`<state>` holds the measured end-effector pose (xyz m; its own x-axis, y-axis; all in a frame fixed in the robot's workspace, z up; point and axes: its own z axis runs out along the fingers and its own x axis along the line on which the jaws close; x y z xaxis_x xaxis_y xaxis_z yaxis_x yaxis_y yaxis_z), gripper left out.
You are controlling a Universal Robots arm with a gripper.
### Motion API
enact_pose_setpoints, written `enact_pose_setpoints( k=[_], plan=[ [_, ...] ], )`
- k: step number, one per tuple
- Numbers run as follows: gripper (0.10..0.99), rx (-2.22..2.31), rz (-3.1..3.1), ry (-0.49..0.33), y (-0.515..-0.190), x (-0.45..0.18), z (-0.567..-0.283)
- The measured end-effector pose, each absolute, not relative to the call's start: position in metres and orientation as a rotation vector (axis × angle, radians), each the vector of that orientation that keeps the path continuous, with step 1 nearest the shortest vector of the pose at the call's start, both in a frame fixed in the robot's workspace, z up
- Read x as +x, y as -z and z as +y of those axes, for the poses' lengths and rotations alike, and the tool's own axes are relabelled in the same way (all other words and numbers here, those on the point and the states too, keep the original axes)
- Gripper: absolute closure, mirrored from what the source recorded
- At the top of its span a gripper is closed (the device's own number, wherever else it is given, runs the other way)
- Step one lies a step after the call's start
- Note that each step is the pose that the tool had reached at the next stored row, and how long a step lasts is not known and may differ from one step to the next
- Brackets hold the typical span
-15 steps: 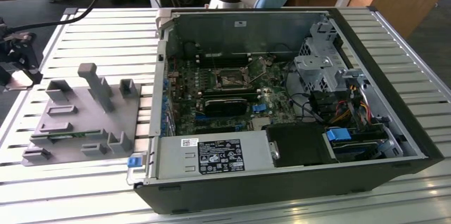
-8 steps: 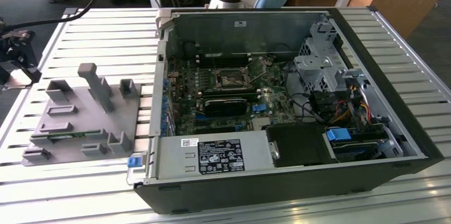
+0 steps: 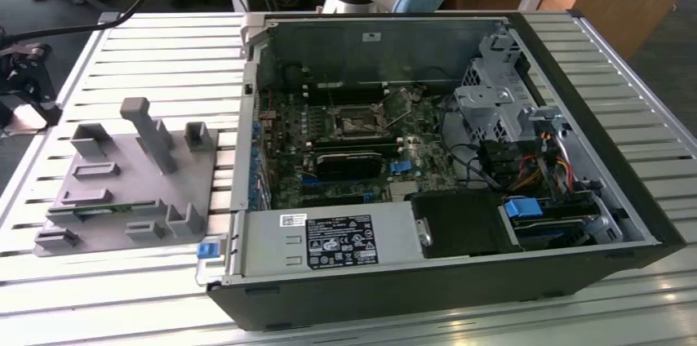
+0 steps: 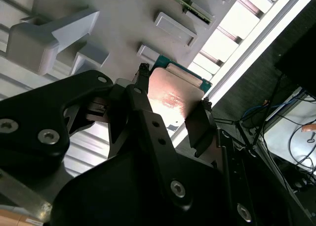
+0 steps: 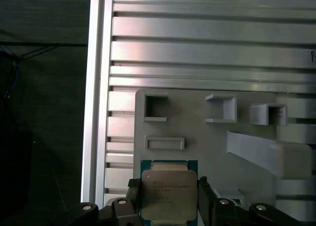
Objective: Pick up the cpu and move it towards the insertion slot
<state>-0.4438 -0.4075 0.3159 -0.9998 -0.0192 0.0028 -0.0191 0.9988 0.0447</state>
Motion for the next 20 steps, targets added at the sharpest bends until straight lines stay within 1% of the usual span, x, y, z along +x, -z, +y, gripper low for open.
enact_pose_setpoints(
  k=[20],
  plan=[
    [0.545, 0.03, -3.137, 0.07, -0.327, -0.444, -0.408]
  ],
)
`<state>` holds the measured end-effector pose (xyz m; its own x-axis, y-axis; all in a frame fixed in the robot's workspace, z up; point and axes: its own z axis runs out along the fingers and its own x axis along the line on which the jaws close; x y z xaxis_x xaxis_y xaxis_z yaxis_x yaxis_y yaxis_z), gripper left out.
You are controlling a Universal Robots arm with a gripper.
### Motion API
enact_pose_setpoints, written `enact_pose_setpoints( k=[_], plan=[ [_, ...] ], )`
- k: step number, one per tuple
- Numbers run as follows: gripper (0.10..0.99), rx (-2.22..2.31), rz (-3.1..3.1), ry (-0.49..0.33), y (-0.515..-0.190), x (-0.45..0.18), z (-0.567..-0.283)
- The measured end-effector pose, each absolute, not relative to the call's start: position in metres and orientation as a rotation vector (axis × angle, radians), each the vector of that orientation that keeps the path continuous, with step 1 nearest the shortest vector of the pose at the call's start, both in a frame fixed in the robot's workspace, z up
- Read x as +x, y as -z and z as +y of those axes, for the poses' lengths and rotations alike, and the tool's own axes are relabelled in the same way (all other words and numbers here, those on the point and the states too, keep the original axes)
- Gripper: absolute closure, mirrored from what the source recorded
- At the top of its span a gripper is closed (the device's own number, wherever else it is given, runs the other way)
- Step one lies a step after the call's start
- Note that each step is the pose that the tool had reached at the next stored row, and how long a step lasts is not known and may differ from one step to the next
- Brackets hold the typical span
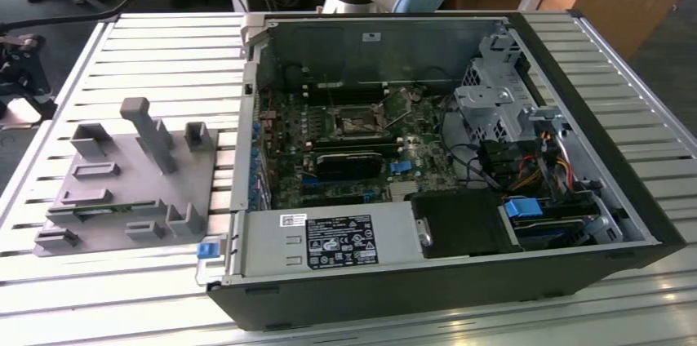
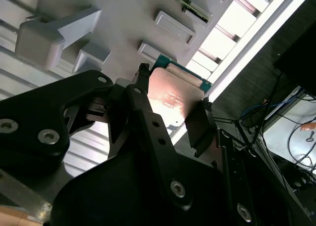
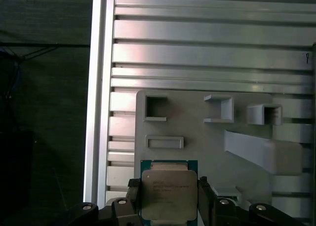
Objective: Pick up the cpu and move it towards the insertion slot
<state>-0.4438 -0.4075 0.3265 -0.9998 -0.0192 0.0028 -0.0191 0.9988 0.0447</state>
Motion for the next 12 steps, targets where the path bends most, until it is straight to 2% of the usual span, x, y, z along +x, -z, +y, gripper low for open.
enact_pose_setpoints(
  k=[12],
  plan=[
    [0.545, 0.03, -3.137, 0.07, -0.3343, -0.4438, -0.4075]
  ],
)
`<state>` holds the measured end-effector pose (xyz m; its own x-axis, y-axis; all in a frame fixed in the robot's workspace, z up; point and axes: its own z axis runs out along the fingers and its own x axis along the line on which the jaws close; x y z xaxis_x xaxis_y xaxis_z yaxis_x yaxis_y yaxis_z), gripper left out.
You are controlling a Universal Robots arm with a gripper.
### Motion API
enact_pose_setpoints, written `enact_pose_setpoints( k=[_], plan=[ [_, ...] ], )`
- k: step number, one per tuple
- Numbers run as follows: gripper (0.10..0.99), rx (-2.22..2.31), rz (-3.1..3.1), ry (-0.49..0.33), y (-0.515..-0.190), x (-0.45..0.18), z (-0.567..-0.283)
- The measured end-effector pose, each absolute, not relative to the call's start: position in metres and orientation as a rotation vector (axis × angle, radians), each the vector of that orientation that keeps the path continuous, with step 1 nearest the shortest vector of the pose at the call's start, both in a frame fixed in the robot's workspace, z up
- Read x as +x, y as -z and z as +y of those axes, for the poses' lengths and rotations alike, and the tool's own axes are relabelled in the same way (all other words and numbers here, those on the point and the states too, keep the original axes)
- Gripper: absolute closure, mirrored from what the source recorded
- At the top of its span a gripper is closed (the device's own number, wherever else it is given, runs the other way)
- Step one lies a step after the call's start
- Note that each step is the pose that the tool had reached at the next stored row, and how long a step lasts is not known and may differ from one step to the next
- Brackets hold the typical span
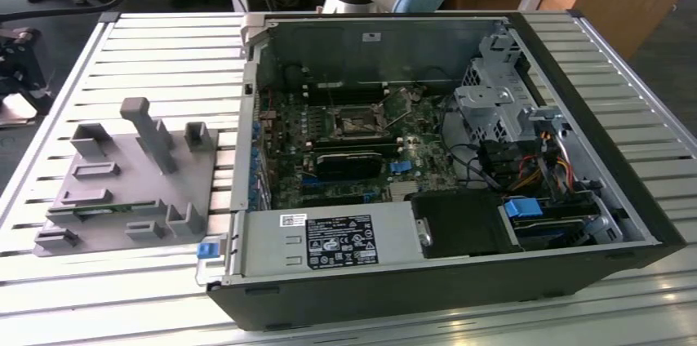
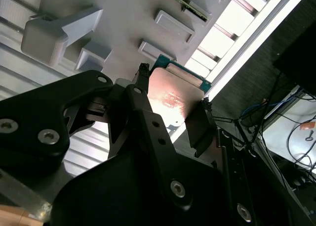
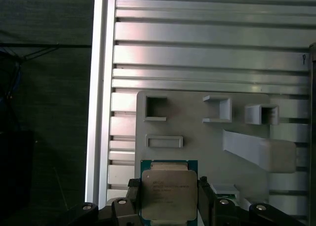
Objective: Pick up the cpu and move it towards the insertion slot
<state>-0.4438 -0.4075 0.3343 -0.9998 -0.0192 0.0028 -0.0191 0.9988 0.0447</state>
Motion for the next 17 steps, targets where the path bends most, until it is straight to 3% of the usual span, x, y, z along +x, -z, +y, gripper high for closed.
enact_pose_setpoints(
  k=[17],
  plan=[
    [0.545, 0.03, -3.137, 0.07, -0.3428, -0.4438, -0.4075]
  ],
)
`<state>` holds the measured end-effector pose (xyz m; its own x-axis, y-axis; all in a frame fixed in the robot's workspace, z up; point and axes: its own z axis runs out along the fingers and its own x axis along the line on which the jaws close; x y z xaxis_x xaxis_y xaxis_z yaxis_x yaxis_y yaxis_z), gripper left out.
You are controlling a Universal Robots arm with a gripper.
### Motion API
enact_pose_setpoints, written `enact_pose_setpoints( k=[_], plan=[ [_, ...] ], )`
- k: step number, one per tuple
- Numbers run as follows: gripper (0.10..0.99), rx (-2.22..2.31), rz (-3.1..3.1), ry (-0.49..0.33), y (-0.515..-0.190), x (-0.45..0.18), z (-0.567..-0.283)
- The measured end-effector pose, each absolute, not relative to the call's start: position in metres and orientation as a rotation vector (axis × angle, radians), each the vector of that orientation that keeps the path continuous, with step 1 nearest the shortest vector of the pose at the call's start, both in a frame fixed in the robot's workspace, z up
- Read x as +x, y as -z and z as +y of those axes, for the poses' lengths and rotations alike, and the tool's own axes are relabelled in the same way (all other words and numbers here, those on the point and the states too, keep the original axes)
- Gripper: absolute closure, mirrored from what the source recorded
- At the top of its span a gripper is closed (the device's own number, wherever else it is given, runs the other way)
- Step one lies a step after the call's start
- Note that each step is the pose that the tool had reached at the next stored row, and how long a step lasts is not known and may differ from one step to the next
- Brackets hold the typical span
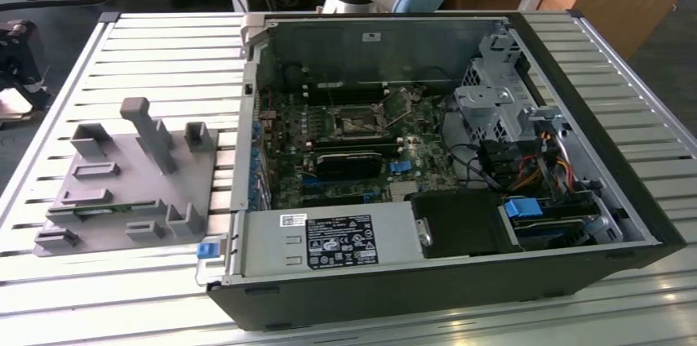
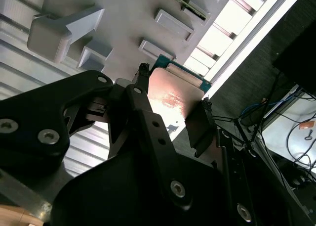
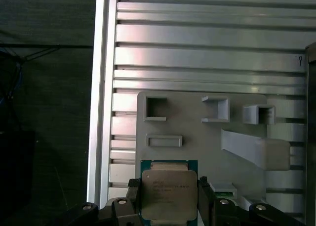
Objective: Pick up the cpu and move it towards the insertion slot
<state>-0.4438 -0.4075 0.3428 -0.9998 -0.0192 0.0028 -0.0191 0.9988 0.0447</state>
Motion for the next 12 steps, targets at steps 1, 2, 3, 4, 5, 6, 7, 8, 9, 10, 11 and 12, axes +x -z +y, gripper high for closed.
enact_pose_setpoints(
  k=[1, 2, 3, 4, 5, 6, 7, 8, 9, 10, 11, 12],
  plan=[
    [0.545, 0.03, -3.137, 0.07, -0.3433, -0.4438, -0.4075],
    [0.545, 0.03, -3.137, 0.07, -0.3438, -0.4438, -0.4075],
    [0.545, 0.03, -3.137, 0.07, -0.3442, -0.4438, -0.4075],
    [0.545, 0.03, -3.137, 0.07, -0.3446, -0.4438, -0.4075],
    [0.545, 0.03, -3.137, 0.07, -0.345, -0.4439, -0.4075],
    [0.545, 0.03, -3.137, 0.07, -0.3454, -0.4438, -0.4075],
    [0.545, 0.03, -3.137, 0.07, -0.3459, -0.4438, -0.4075],
    [0.545, 0.03, -3.137, 0.07, -0.3462, -0.4438, -0.4075],
    [0.545, 0.03, -3.137, 0.07, -0.3466, -0.4438, -0.4075],
    [0.545, 0.03, -3.137, 0.07, -0.347, -0.4438, -0.4075],
    [0.545, 0.03, -3.138, 0.07, -0.3472, -0.4438, -0.4075],
    [0.545, 0.03, -3.137, 0.07, -0.3476, -0.4438, -0.4075]
  ],
)
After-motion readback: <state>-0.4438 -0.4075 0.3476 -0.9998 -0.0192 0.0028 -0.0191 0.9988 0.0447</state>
